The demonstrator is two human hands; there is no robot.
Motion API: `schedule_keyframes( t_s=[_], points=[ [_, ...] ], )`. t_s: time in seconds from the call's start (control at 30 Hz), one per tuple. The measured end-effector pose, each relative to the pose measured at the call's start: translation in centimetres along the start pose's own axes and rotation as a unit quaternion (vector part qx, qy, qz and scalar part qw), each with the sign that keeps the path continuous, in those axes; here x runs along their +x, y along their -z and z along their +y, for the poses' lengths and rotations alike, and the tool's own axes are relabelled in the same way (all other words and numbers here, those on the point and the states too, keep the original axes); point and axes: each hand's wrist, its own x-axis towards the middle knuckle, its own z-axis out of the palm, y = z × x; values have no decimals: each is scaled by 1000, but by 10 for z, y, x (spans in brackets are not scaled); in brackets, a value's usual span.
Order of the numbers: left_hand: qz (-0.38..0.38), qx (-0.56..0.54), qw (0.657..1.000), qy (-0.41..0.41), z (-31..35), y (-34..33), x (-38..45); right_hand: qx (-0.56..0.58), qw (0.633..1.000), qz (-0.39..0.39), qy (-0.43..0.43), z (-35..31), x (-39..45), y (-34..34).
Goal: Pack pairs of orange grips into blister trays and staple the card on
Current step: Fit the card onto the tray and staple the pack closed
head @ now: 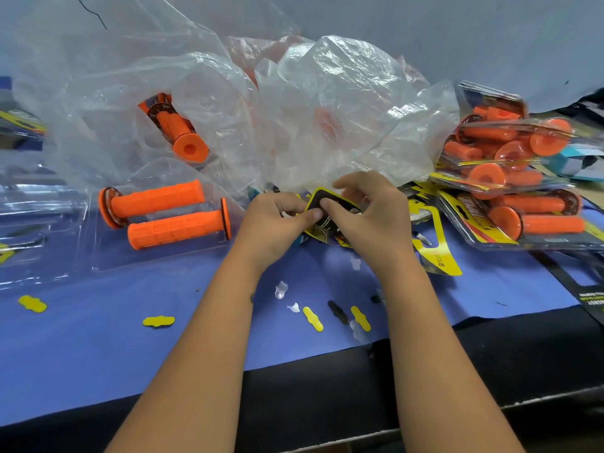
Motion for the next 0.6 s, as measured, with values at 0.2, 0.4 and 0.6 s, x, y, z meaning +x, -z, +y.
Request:
schedule_keyframes(
  t_s=[0.2, 0.4, 0.6],
  points=[
    [48, -26, 998, -14, 3, -3, 1, -111, 985, 72, 114, -5, 0, 3],
    [118, -90, 989, -9, 1, 7, 4, -211, 961, 137, 113, -7, -1, 5],
    [178, -130, 975, -21, 0, 8, 6, -257, 940, 196, 109, -7, -1, 7]
  ],
)
